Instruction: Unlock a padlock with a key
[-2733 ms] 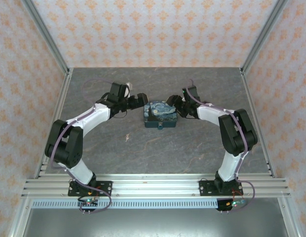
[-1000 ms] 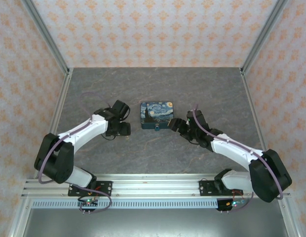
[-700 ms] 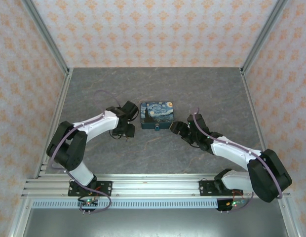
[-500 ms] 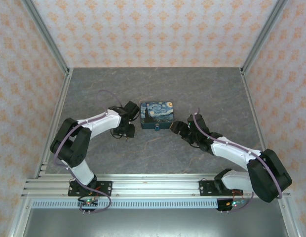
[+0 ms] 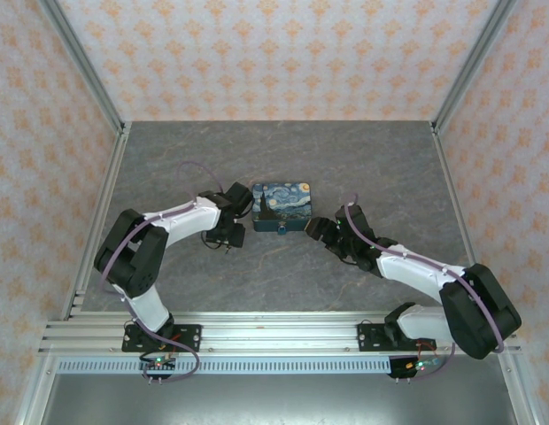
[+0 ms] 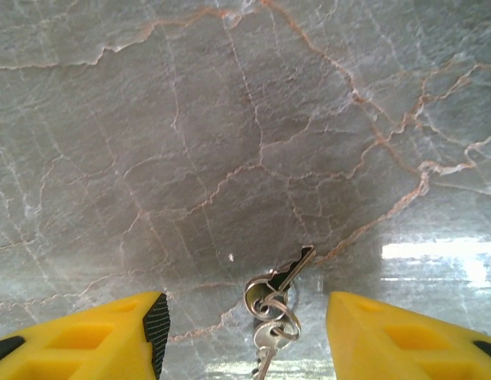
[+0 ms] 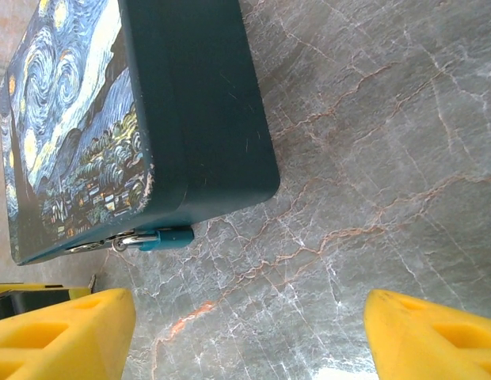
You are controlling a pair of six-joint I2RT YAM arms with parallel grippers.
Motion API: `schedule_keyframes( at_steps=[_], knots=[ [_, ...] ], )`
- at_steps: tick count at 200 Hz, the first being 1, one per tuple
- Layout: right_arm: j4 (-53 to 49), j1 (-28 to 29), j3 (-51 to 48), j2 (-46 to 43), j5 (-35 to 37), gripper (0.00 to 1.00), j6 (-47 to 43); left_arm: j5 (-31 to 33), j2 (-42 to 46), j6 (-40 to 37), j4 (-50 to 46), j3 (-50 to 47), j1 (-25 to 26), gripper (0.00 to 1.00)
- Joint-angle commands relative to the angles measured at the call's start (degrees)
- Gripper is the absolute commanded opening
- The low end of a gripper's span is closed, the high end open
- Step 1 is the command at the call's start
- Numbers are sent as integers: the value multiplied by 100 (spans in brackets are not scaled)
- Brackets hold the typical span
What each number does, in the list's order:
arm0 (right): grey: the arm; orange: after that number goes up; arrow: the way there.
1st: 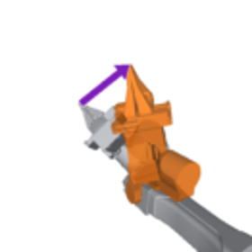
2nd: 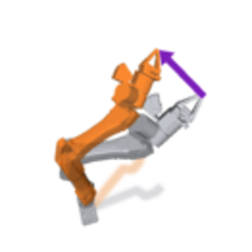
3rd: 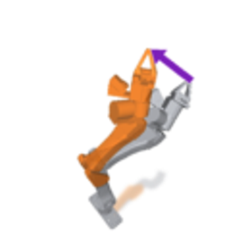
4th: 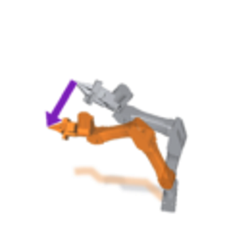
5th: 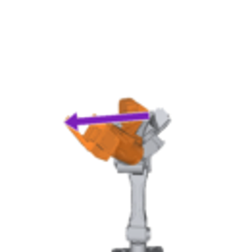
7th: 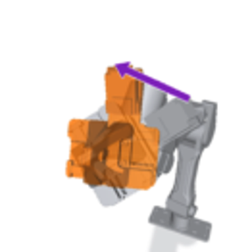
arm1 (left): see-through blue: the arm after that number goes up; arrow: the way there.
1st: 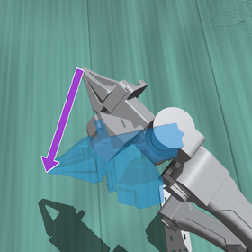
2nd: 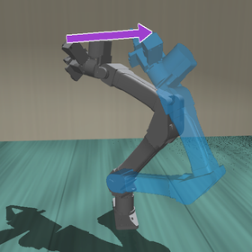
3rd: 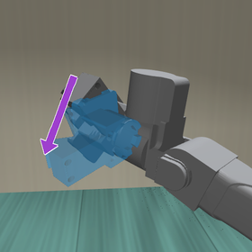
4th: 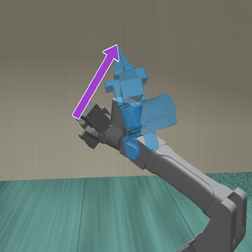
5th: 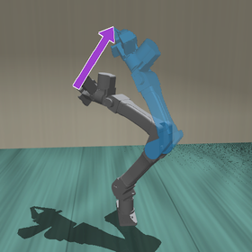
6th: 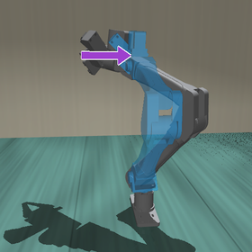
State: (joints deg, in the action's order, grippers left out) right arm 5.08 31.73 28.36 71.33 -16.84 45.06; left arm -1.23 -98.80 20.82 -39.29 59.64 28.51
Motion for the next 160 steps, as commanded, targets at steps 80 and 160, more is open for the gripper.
schedule_keyframes(
  at_steps=[80,160],
  knots=[
    [-38,-51,19,-66,207,76,43,-127,-381,-173,278,-127,54,32],
    [-148,-189,167,-102,113,76,-49,-456,-192,144,576,-554,49,0]
  ],
)
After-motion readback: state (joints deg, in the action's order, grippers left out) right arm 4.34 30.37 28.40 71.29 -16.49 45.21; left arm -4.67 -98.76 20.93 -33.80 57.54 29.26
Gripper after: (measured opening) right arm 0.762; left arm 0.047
